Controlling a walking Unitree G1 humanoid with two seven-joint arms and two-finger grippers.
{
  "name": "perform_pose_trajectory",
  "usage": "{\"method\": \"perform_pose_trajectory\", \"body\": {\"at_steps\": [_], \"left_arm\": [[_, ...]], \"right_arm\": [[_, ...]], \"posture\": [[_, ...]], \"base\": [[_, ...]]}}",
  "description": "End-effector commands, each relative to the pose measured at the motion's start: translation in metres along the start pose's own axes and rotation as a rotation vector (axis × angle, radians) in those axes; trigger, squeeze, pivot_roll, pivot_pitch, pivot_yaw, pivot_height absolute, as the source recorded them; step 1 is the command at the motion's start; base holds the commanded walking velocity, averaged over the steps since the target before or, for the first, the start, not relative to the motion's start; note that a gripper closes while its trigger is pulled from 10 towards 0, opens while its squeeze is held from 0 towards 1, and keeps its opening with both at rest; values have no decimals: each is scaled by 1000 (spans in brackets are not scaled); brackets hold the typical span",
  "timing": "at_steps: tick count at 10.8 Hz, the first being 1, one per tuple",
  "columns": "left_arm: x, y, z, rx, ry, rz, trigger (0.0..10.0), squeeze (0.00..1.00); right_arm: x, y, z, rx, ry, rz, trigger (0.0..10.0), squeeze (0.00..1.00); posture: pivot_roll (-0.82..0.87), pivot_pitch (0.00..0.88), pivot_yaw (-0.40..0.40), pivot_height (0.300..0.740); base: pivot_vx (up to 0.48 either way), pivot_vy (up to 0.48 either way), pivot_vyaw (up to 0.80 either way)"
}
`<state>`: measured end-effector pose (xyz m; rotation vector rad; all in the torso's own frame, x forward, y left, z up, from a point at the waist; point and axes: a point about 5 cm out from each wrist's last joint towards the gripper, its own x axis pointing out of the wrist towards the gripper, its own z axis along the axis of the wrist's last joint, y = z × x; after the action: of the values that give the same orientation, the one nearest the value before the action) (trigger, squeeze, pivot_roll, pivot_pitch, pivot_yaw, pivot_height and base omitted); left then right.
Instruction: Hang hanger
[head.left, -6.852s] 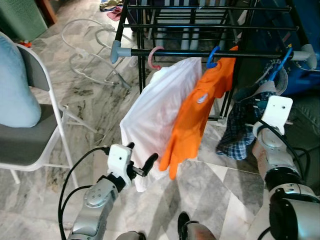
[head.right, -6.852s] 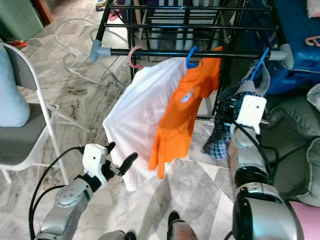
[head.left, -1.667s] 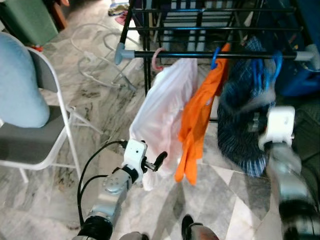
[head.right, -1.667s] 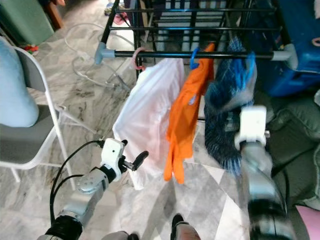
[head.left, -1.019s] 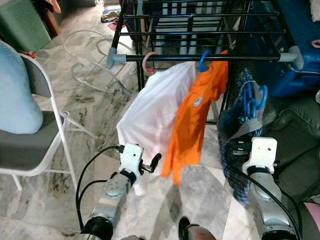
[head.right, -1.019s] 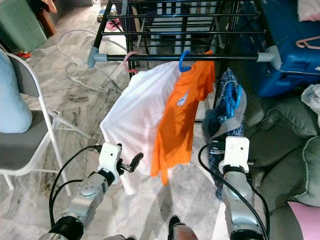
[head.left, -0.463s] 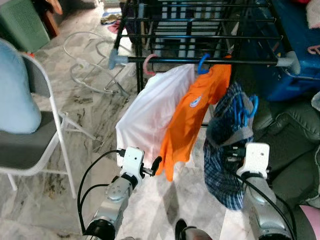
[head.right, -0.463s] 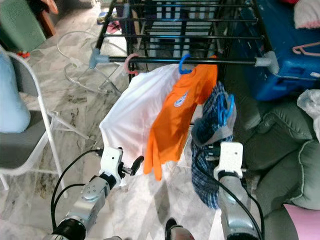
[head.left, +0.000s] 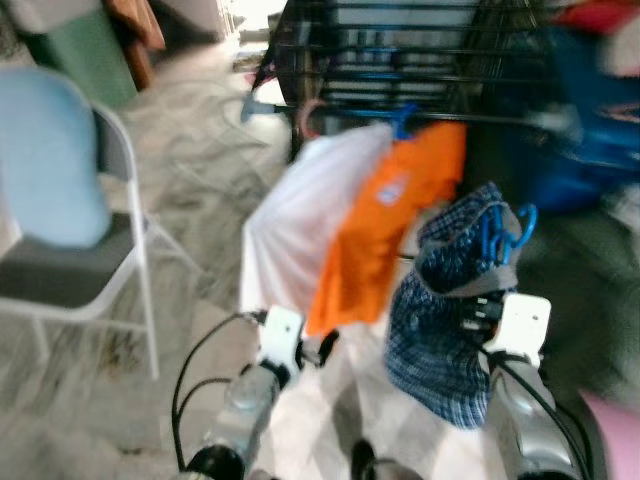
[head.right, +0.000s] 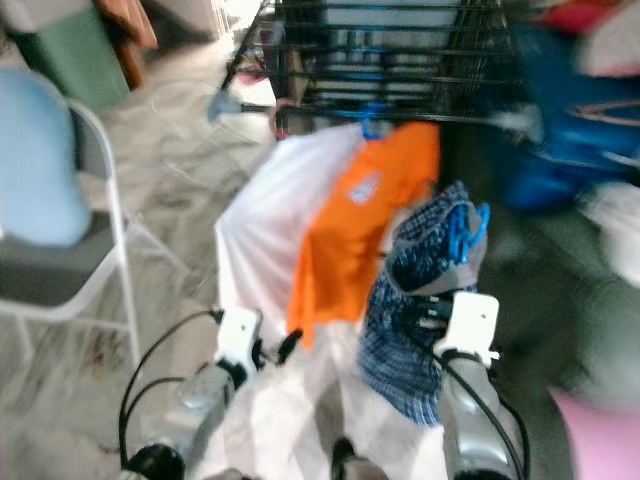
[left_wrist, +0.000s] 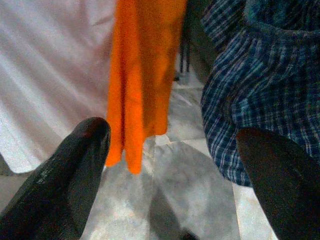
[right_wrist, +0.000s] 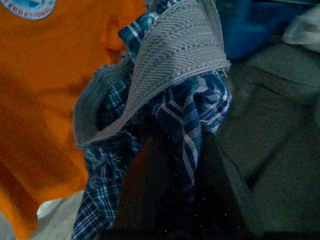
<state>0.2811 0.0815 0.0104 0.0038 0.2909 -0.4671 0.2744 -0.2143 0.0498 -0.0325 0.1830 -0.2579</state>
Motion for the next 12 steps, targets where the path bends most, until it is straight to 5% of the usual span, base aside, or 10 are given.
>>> {"method": "perform_pose_trajectory", "body": {"at_steps": [1,2,4,7,10,11,12], "left_arm": [[0,3,-1,-4,10,1,10000,0],[-1,-4,-11,-45,70,-33,10000,0],[6,-16,-5,19,64,-119,10000,0],[11,4,8,-29,21,14,10000,0],[-7,48,9,85,-23,209,10000,0],[-27,78,6,115,-35,369,10000,0],[-44,91,2,174,-58,435,10000,0]], "right_arm": [[2,3,5,5,-13,0,10000,0],[2,4,-12,51,51,-35,10000,0],[4,20,-13,59,56,-1,10000,0],[7,30,-20,36,91,89,10000,0],[15,17,-19,50,105,88,10000,0],[7,21,-21,54,68,147,10000,0],[-1,23,-21,26,24,182,10000,0]], "posture": [[-174,23,43,740],[-203,1,69,740],[-202,0,68,740],[-117,0,30,740],[-73,32,23,740],[-54,76,22,740],[-46,91,22,740]], "base": [[-349,0,0],[-352,0,0],[-354,0,0],[-290,0,0],[0,0,0],[0,0,0],[0,0,0]]}}
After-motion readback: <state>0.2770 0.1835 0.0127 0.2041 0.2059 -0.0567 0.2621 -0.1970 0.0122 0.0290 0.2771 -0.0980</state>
